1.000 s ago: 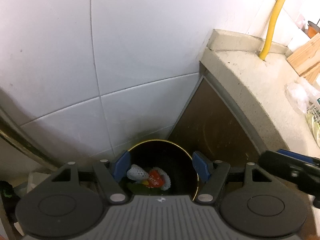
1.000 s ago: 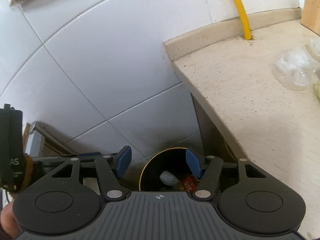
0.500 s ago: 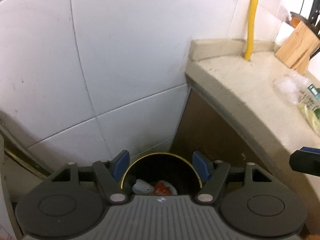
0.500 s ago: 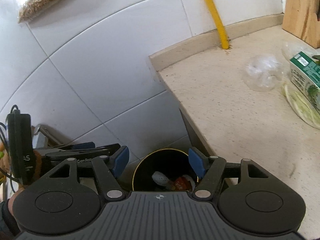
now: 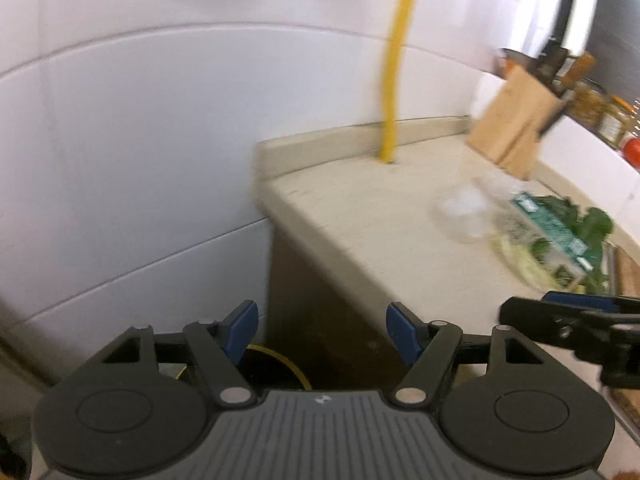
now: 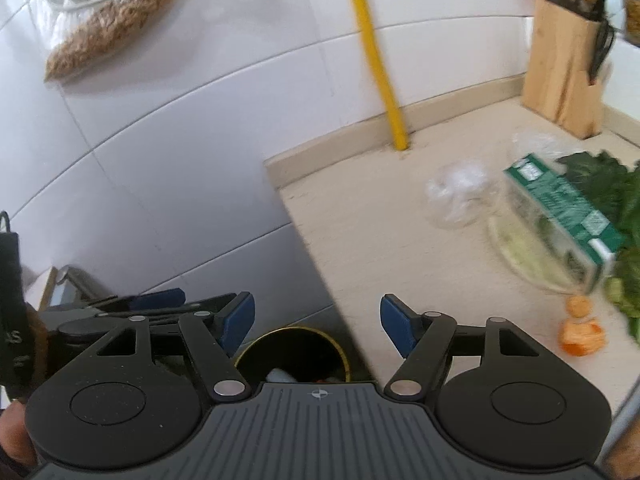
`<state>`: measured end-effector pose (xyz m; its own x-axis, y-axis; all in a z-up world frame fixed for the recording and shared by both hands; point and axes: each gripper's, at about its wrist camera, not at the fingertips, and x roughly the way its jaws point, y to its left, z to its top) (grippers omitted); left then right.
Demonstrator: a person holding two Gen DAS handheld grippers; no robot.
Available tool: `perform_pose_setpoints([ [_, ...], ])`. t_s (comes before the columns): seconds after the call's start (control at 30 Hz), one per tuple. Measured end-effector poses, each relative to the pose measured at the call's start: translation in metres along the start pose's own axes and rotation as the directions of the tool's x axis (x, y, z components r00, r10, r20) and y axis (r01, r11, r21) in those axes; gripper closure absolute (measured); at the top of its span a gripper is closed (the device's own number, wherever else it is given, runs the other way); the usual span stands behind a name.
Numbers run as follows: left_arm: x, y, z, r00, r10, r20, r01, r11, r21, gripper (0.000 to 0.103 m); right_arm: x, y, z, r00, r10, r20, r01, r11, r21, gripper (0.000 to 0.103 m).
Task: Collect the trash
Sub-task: 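Move both open grippers back toward the green carton and leafy greens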
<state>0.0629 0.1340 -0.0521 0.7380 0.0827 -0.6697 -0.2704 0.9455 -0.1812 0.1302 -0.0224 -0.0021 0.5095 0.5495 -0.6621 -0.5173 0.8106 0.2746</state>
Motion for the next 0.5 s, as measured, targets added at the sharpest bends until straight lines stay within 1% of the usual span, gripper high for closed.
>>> perform_pose_setpoints([
  [0.03,0.0,-0.007,0.002,1.0,-0.011,0.004,0.011,1.0,0.013,0.034,-0.004,-0.004,0.0,0.999,-0.039,-0.013,0.039,0.999,0.01,0.027],
  [0.2,0.005,-0.043,0.009,0.997,-0.072,-0.002,0.072,0.995,0.071,0.034,-0.026,-0.031,0.0,0.995,-0.098,0.022,0.097,0.994,0.056,0.026],
  [0.37,0.008,-0.076,0.013,0.992,-0.125,-0.014,0.126,0.985,0.121,0.033,-0.047,-0.061,-0.004,0.985,-0.166,0.045,0.159,0.98,0.122,0.025],
  [0.5,0.011,-0.105,0.013,0.986,-0.167,-0.023,0.168,0.971,0.172,0.029,-0.062,-0.084,-0.008,0.975,-0.214,0.056,0.203,0.966,0.16,0.024],
])
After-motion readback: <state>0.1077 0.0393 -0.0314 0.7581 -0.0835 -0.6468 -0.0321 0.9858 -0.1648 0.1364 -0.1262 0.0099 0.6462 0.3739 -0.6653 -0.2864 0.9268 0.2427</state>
